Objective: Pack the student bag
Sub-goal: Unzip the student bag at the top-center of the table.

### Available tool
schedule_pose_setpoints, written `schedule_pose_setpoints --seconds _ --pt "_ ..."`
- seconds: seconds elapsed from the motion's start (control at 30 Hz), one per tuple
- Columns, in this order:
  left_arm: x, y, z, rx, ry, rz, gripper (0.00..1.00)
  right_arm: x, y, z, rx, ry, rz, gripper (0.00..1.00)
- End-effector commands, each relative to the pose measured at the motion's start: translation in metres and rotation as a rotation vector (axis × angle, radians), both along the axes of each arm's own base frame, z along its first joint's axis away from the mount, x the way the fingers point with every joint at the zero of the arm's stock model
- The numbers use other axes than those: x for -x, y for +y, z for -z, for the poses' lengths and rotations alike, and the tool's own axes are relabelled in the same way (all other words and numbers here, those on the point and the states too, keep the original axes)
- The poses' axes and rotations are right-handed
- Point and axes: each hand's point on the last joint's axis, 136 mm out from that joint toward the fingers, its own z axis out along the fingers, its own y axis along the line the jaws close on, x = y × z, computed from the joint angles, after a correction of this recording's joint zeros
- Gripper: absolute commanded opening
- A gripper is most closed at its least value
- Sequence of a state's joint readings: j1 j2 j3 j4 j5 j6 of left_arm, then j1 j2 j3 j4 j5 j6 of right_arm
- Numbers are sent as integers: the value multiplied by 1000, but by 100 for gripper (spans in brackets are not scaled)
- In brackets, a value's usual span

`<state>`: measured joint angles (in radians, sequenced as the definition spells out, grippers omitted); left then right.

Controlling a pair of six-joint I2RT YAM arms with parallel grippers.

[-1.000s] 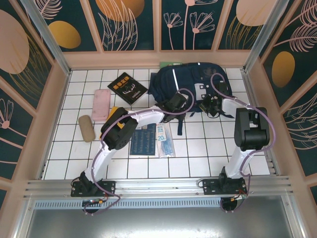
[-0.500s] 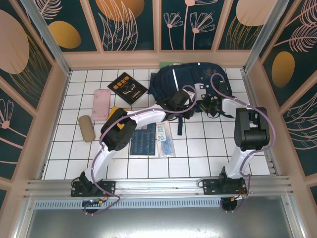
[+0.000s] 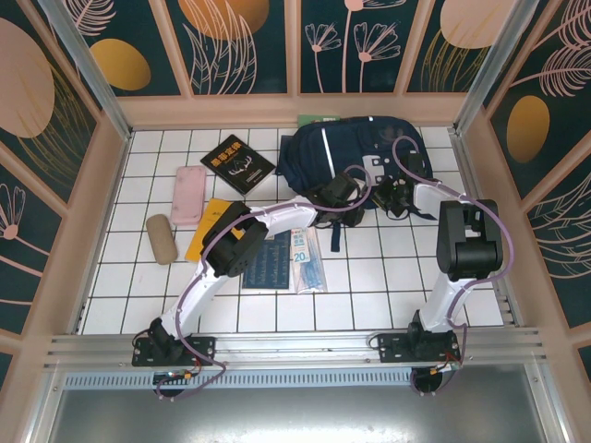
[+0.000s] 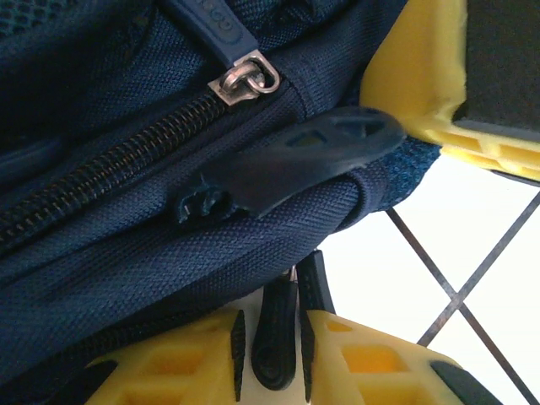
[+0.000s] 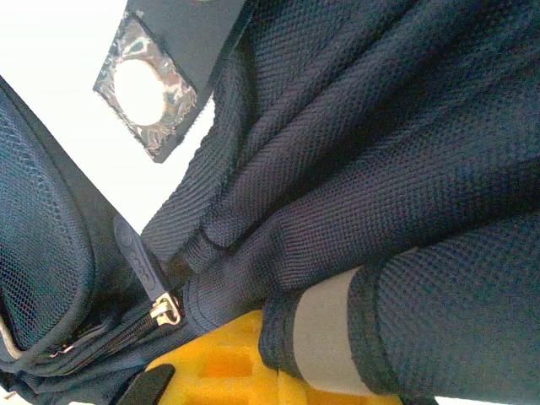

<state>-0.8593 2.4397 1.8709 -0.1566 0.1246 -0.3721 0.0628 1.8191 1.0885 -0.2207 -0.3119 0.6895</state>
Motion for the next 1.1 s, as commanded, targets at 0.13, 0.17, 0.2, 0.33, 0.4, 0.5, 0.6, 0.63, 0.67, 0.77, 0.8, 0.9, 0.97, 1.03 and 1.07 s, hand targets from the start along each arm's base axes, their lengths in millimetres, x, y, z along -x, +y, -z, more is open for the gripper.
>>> schedule_pose_setpoints --seconds 0.13,0.17,0.2,0.33,0.4,0.5,0.6,0.63,0.67,0.77,0.8,0.9,0.97,1.03,1.07 --pt "-2 0 7 -18 23 -17 27 0 6 8 5 7 -16 2" --pt "-2 0 9 -24 23 -19 27 0 6 7 5 5 -16 2" --pt "-2 1 11 -29 27 -18 27 0 6 7 5 5 -16 2" --pt "-4 5 25 -75 38 -29 27 0 7 6 2 3 -20 2" --pt "-6 6 31 -99 38 -33 26 0 9 6 0 3 -21 2" --pt "-9 10 40 -140 35 -47 26 0 10 6 -3 3 -23 2" --pt "-11 17 49 -190 25 -70 24 1 12 6 -7 3 -25 2" --pt "-11 19 52 -204 25 -72 24 1 13 6 -9 2 -27 2" --pt "-10 21 57 -221 27 -74 22 1 14 6 -11 4 -26 2" --pt "-6 24 66 -264 19 -75 6 1 15 5 -17 2 -27 2" --pt "-7 26 67 -272 17 -87 0 1 15 4 -17 -1 -28 2" --pt "-10 29 59 -271 1 -116 0 1 14 3 -11 -2 -26 1" --pt "-13 29 46 -256 -16 -133 0 1 11 2 -7 -3 -22 0" --pt "-17 32 30 -243 -39 -159 0 2 7 0 -4 -11 -13 0" --pt "-19 34 21 -241 -54 -175 0 3 5 1 -4 -10 -4 0"
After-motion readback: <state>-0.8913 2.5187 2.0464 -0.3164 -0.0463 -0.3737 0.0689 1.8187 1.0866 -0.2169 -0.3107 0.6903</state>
